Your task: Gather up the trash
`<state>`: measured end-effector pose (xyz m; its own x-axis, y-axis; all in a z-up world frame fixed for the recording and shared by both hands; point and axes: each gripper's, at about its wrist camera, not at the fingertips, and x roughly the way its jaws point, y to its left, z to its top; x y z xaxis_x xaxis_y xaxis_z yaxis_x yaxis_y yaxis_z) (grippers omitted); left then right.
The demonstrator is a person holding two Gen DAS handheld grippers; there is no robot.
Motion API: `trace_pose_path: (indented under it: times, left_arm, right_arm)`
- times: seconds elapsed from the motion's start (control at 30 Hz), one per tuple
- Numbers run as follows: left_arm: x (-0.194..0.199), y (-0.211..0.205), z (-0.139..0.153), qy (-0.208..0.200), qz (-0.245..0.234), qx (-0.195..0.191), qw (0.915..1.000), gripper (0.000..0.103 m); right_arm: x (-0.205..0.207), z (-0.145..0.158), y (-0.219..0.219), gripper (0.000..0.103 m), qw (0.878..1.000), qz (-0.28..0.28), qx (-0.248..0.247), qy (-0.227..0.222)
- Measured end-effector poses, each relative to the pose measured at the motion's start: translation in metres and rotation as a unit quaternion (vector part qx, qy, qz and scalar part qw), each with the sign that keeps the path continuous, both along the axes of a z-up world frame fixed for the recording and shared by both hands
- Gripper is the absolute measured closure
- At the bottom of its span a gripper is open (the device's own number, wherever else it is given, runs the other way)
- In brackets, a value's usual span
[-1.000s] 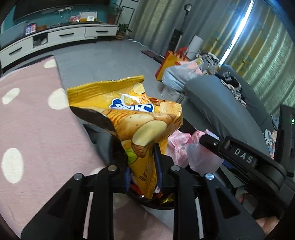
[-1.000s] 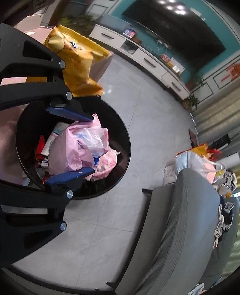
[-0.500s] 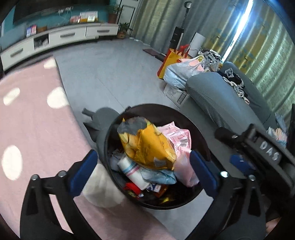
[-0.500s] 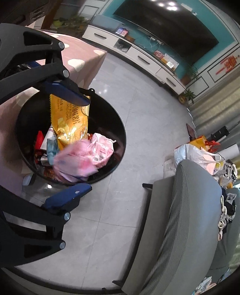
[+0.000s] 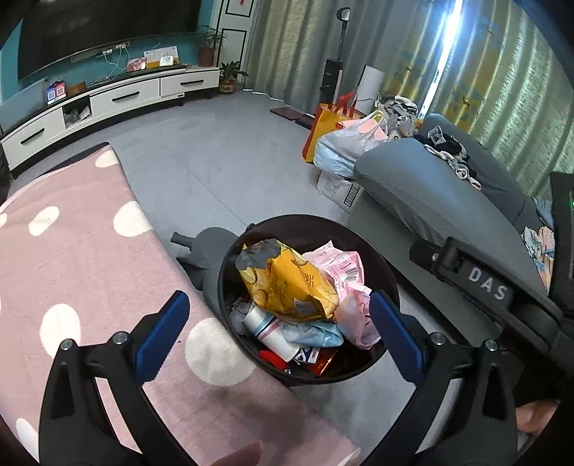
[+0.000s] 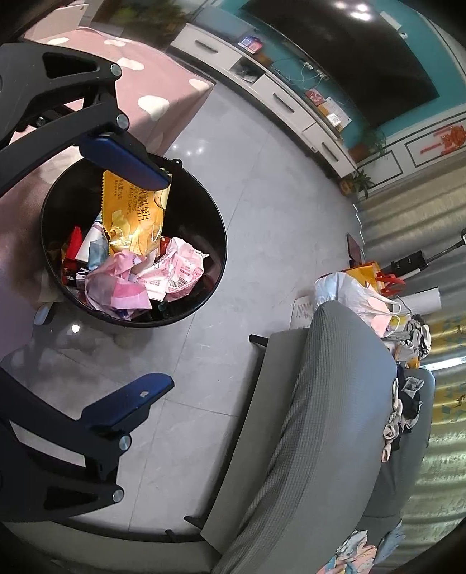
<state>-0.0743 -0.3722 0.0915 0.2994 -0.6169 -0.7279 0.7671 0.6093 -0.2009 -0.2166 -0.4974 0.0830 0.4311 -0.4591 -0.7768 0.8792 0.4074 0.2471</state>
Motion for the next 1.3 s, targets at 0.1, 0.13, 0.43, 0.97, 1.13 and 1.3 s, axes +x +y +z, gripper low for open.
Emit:
trace_pose_path:
  times: [0.1, 0.13, 0.43, 0.97, 1.13, 1.3]
  left_arm:
    - [-0.002, 0.007, 0.007, -0.006, 0.005, -0.004, 1.0000, 0.003]
    - [-0.002, 0.008, 0.009, -0.008, 0.006, -0.005, 0.9999, 0.003]
    - [-0.002, 0.019, 0.017, -0.007, 0.010, -0.014, 0.9998, 0.003]
    - [-0.002, 0.022, 0.015, -0.003, 0.010, -0.012, 0.9999, 0.003]
    - [-0.004, 0.023, 0.014, -0.001, 0.006, -0.016, 0.9998, 0.003]
    - [-0.005, 0.024, 0.015, 0.001, 0.002, -0.018, 0.9998, 0.003]
  right_arm:
    - [0.000, 0.002, 0.002, 0.003, 1.000, 0.000, -0.004, 0.002]
    - [0.000, 0.003, 0.002, 0.003, 1.000, 0.001, -0.005, 0.003]
    - [0.002, 0.005, 0.005, 0.003, 1.000, 0.004, -0.007, 0.008]
    - [0.005, 0.001, 0.006, 0.003, 1.000, 0.007, -0.010, 0.022]
    - [0.007, 0.001, 0.006, 0.003, 0.999, 0.007, -0.011, 0.029]
    - [0.008, 0.002, 0.008, 0.003, 0.999, 0.009, -0.014, 0.031]
